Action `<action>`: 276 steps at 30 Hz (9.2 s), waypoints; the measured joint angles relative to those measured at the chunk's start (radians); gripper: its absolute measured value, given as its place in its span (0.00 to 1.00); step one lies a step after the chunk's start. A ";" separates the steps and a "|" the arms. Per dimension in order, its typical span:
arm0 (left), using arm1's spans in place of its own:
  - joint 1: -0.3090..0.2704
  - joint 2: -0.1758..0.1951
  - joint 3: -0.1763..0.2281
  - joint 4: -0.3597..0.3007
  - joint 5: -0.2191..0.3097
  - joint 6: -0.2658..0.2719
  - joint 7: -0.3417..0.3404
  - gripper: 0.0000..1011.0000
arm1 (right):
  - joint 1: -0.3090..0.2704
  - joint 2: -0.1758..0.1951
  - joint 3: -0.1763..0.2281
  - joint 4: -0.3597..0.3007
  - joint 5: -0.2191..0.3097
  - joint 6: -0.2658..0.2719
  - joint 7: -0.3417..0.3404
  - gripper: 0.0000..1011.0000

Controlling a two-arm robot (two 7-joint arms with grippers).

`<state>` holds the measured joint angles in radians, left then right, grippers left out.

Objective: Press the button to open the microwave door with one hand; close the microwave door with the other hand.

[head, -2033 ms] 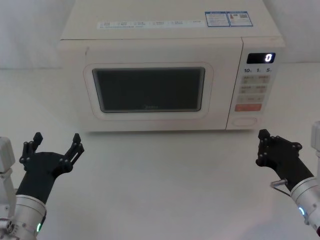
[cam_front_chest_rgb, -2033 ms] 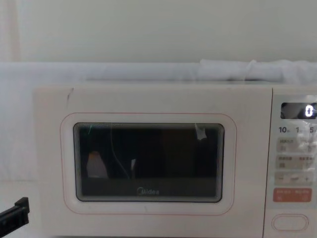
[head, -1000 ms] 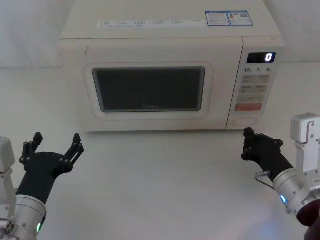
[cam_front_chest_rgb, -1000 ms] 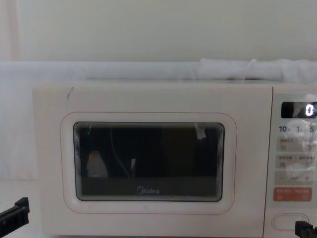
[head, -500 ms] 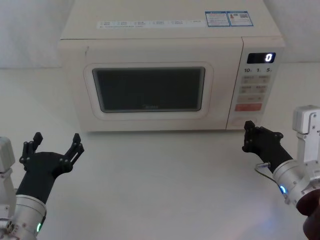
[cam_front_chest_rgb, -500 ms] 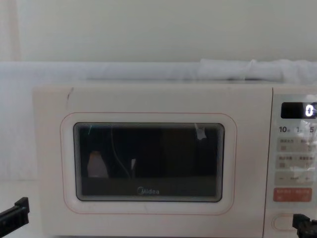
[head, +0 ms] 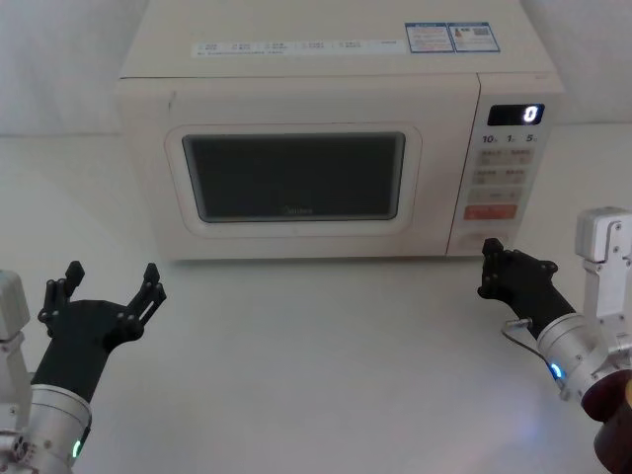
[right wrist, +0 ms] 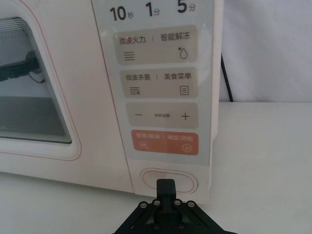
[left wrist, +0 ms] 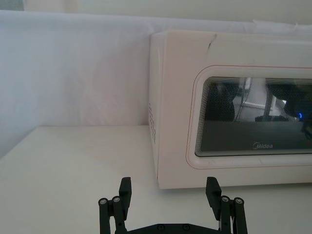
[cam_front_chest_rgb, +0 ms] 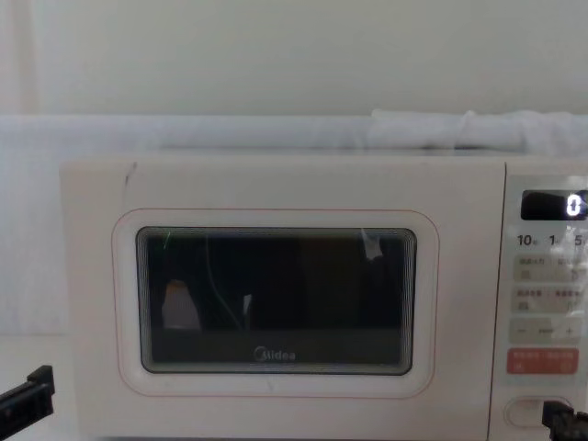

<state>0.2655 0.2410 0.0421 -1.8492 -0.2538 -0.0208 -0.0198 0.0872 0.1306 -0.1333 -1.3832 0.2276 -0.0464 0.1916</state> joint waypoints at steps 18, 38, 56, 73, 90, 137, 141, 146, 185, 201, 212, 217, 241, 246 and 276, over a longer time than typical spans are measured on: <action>0.000 0.000 0.000 0.000 0.000 0.000 0.000 0.99 | 0.016 -0.010 0.000 0.036 0.000 -0.014 -0.012 0.00; 0.000 0.000 0.000 0.000 0.000 0.000 0.000 0.99 | 0.036 -0.017 0.002 0.061 -0.006 -0.024 -0.014 0.00; 0.000 0.000 0.000 0.000 0.000 0.000 0.000 0.99 | 0.059 -0.029 0.002 0.096 -0.011 -0.034 -0.015 0.00; 0.000 0.000 0.000 0.000 0.000 0.000 0.000 0.99 | 0.083 -0.035 0.002 0.111 -0.014 -0.025 -0.016 0.00; 0.000 0.000 0.000 0.000 0.000 0.000 0.000 0.99 | 0.102 -0.033 -0.001 0.120 -0.018 -0.020 -0.015 0.00; 0.000 0.000 0.000 0.000 0.000 0.000 0.000 0.99 | -0.008 0.001 0.000 -0.028 -0.024 0.046 -0.016 0.00; 0.000 0.000 0.000 0.000 0.000 0.000 0.000 0.99 | -0.027 0.012 -0.001 -0.053 -0.020 0.055 -0.007 0.00; 0.000 0.000 0.000 0.000 0.000 0.000 0.000 0.99 | -0.052 0.038 -0.002 -0.098 -0.008 0.066 0.016 0.00; 0.000 0.000 0.000 0.000 0.000 0.000 0.000 0.99 | -0.226 0.101 0.083 -0.426 -0.017 0.067 -0.044 0.00; 0.000 0.000 0.000 0.000 0.000 0.000 0.000 0.99 | -0.243 0.084 0.116 -0.432 -0.034 0.060 -0.057 0.00; 0.000 0.000 0.000 0.000 0.000 0.000 0.000 0.99 | -0.245 0.084 0.122 -0.432 -0.039 0.061 -0.056 0.00; 0.000 0.000 0.000 0.000 0.000 0.000 0.000 0.99 | -0.244 0.084 0.121 -0.432 -0.038 0.062 -0.056 0.08; 0.000 0.000 0.000 0.000 0.000 0.000 0.000 0.99 | -0.243 0.085 0.119 -0.431 -0.036 0.062 -0.054 0.78; 0.000 0.000 0.000 0.000 0.000 0.000 0.000 0.99 | -0.243 0.085 0.119 -0.430 -0.036 0.062 -0.053 0.93; 0.000 0.000 0.000 0.000 0.000 0.000 0.000 0.99 | -0.235 0.079 0.115 -0.418 -0.036 0.057 -0.042 0.99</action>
<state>0.2655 0.2410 0.0421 -1.8492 -0.2538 -0.0208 -0.0199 -0.1477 0.2099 -0.0181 -1.8010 0.1914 0.0104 0.1494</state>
